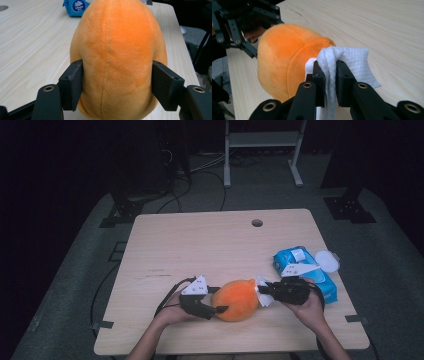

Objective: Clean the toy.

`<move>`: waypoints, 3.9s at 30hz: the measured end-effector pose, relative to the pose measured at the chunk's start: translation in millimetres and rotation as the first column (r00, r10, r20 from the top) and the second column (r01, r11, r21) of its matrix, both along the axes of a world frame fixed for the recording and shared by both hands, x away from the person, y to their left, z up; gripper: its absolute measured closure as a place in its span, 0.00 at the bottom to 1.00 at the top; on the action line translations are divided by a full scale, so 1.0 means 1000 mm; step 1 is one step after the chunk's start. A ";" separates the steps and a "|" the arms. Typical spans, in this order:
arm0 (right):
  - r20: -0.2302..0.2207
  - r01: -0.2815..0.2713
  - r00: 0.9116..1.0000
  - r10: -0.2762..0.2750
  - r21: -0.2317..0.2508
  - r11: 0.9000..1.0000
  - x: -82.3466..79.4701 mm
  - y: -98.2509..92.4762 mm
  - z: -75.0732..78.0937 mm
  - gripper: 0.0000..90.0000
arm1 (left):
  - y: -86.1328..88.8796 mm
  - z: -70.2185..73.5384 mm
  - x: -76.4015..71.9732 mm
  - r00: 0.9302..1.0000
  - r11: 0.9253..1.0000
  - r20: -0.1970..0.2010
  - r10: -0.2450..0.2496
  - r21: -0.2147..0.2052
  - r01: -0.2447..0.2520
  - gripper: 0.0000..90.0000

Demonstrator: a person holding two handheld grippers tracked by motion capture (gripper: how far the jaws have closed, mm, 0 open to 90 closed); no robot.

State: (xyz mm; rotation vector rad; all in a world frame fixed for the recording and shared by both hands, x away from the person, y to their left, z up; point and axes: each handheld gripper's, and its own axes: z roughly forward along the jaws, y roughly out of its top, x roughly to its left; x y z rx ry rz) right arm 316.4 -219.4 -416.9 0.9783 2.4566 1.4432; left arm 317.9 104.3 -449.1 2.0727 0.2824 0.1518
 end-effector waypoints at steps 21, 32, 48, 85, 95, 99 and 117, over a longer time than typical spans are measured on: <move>0.058 -0.069 0.996 0.068 0.014 0.998 -0.007 0.015 0.020 0.88 | -0.017 0.007 -0.014 0.995 0.999 0.094 -0.031 0.032 0.028 0.35; 0.051 -0.065 0.997 0.065 0.001 0.998 -0.008 0.012 0.019 0.87 | -0.021 0.007 -0.016 0.996 1.000 0.081 -0.026 0.013 0.025 0.34; 0.067 -0.076 0.995 0.078 -0.032 0.997 -0.011 0.020 0.021 0.87 | -0.020 0.008 -0.013 0.999 1.000 0.033 -0.005 -0.015 0.005 0.34; 0.070 -0.128 0.989 0.131 -0.042 0.991 -0.018 0.030 0.023 0.87 | -0.017 0.009 -0.010 0.999 0.987 -0.016 -0.045 -0.153 0.042 0.27; 0.085 -0.148 0.985 0.149 -0.021 0.989 -0.025 0.042 0.029 0.88 | -0.027 0.007 -0.013 1.000 0.998 0.014 -0.018 -0.065 0.019 0.44; 0.099 -0.176 0.978 0.182 -0.064 0.982 -0.028 0.053 0.027 0.88 | -0.024 0.007 -0.012 1.000 0.998 0.012 -0.020 -0.059 0.021 0.47; 0.098 -0.116 0.988 0.121 -0.056 0.992 -0.023 0.036 0.028 0.88 | -0.028 0.003 -0.012 1.000 0.998 0.010 -0.001 -0.069 0.001 0.44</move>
